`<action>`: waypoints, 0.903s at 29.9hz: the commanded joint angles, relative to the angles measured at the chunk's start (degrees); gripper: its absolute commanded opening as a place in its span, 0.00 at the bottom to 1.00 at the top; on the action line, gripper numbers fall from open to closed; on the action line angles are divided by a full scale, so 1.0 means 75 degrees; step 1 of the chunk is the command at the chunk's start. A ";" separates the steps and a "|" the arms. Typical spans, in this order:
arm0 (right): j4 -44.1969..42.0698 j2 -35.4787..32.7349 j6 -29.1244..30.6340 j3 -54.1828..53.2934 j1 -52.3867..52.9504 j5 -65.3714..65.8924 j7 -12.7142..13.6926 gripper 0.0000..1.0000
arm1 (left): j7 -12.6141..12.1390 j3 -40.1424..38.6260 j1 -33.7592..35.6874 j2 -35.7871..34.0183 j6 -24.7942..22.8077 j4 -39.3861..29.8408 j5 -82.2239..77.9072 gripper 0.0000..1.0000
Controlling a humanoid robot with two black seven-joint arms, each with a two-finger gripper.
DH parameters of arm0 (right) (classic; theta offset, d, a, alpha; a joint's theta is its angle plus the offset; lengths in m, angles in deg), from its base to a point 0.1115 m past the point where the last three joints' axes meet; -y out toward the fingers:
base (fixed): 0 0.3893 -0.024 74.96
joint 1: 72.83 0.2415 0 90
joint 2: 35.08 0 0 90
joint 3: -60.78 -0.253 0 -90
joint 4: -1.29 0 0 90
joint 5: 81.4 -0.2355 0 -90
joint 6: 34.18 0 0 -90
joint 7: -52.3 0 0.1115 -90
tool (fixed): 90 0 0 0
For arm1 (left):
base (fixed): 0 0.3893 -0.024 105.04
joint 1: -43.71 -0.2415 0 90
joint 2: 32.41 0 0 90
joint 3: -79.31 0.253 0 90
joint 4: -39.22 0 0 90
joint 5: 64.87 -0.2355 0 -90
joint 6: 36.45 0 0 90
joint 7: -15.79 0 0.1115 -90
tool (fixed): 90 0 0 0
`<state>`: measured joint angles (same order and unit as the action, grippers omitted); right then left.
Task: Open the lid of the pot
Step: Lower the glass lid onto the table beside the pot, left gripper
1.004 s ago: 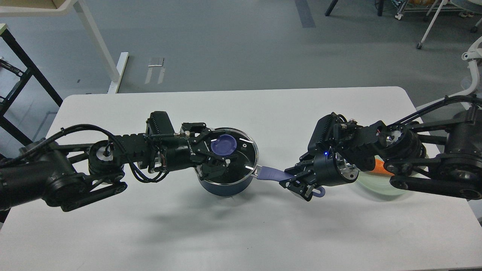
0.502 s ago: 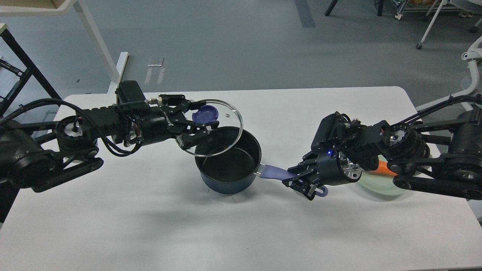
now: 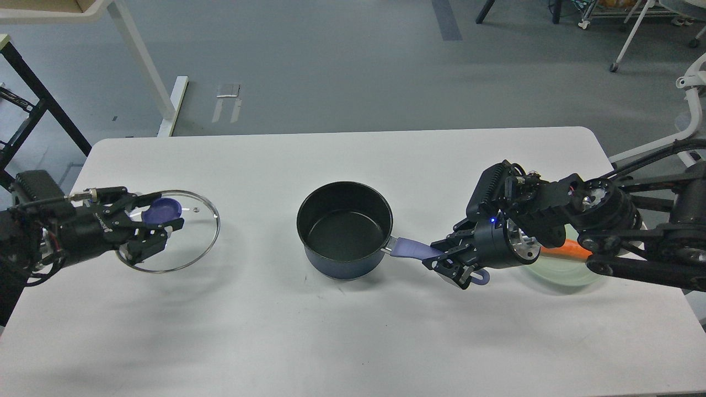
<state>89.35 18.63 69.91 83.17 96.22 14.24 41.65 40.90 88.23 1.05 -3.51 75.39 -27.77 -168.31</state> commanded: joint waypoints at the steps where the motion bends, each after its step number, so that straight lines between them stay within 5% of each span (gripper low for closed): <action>1: 0.0001 0.0011 -0.0004 -0.0009 0.0006 -0.0001 0.0002 0.23 | 0.0050 0.0017 -0.0639 0.0166 0.0381 0.0691 0.0023 0.42; 13: 0.0060 -0.0001 0.0008 0.0015 0.0006 -0.0001 0.0002 0.23 | 0.0144 0.0005 -0.0945 0.0963 0.0440 0.1466 0.0034 0.45; 16: 0.0060 -0.0012 0.0007 0.0015 0.0006 -0.0001 0.0002 0.23 | 0.0144 -0.0006 -0.0933 0.0975 0.0440 0.1466 0.0034 0.74; 20: 0.0060 -0.0012 -0.0004 0.0015 -0.0017 -0.0001 0.0002 0.24 | 0.0167 -0.0042 -0.0863 0.0893 0.0475 0.1408 0.0232 0.85; 23: 0.0060 -0.0012 -0.0016 0.0003 -0.0029 -0.0013 0.0002 0.36 | 0.0179 -0.0123 -0.0828 0.0858 0.0487 0.1384 0.0922 0.99; 27: 0.0048 -0.0001 -0.0074 -0.0009 -0.0041 -0.0036 0.0002 0.68 | 0.0249 -0.0112 -0.0443 0.0846 0.0440 0.1361 0.2001 0.99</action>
<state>89.74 18.57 69.64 83.22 95.97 14.10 41.66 42.29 87.38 -4.45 2.92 78.97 -17.49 -158.38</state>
